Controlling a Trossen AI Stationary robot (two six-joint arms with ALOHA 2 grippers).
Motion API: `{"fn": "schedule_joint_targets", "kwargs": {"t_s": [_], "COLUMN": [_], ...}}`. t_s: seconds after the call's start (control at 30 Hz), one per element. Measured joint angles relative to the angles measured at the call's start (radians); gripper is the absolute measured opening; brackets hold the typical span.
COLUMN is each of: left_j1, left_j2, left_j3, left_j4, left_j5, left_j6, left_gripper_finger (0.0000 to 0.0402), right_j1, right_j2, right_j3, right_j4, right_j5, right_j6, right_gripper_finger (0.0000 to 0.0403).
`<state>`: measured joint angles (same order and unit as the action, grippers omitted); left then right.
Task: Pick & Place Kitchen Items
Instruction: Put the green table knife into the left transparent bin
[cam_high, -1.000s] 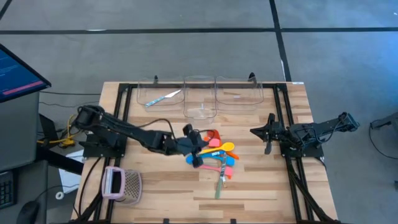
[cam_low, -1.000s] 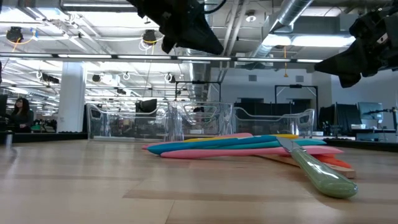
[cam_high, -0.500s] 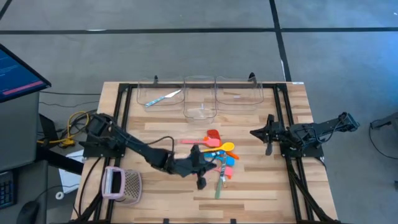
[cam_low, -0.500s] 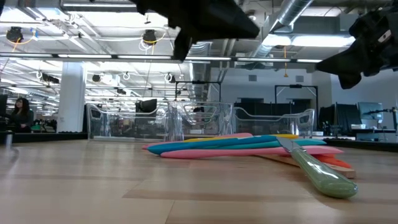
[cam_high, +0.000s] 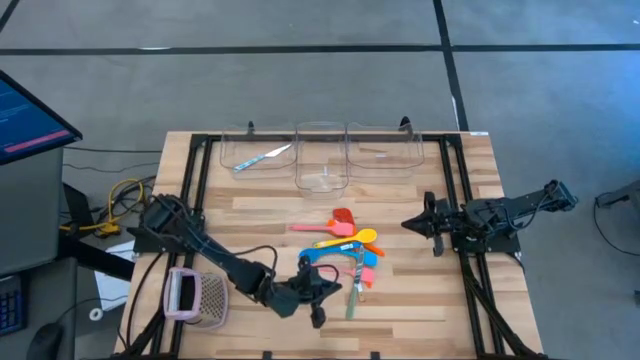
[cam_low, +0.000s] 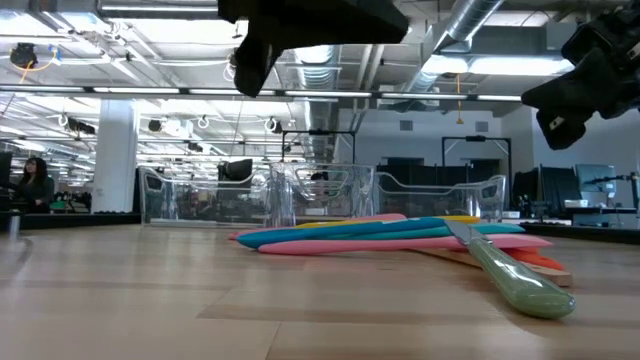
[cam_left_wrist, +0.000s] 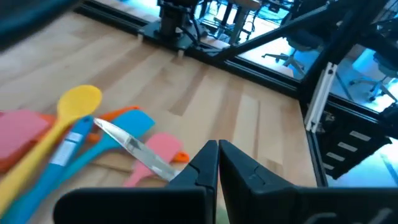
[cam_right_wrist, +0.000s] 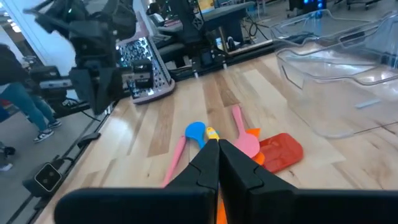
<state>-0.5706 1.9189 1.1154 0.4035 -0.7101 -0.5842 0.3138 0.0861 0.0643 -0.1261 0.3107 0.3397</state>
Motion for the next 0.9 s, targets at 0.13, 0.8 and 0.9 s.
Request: {"fn": "schedule_joint_targets", "kwargs": {"t_s": [0.13, 0.8, 0.9], "left_j1": [-0.002, 0.015, 0.015], "left_j2": [0.062, 0.094, 0.094], "left_j3": [0.076, 0.110, 0.110], "left_j4": [0.005, -0.020, -0.020], "left_j5": [0.000, 0.000, 0.000], "left_j6": [0.016, 0.025, 0.026], "left_gripper_finger": [0.0002, 0.0002, 0.0002], "right_j1": [0.019, 0.166, 0.184], "right_j2": [0.019, 0.389, 0.446], "right_j3": [-0.002, -0.002, -0.002], "right_j4": [0.013, 0.353, 0.416], "right_j5": [-0.003, 0.001, 0.001], "right_j6": [0.002, 0.002, 0.002], "right_gripper_finger": [0.0000, 0.0000, 0.0000]}}
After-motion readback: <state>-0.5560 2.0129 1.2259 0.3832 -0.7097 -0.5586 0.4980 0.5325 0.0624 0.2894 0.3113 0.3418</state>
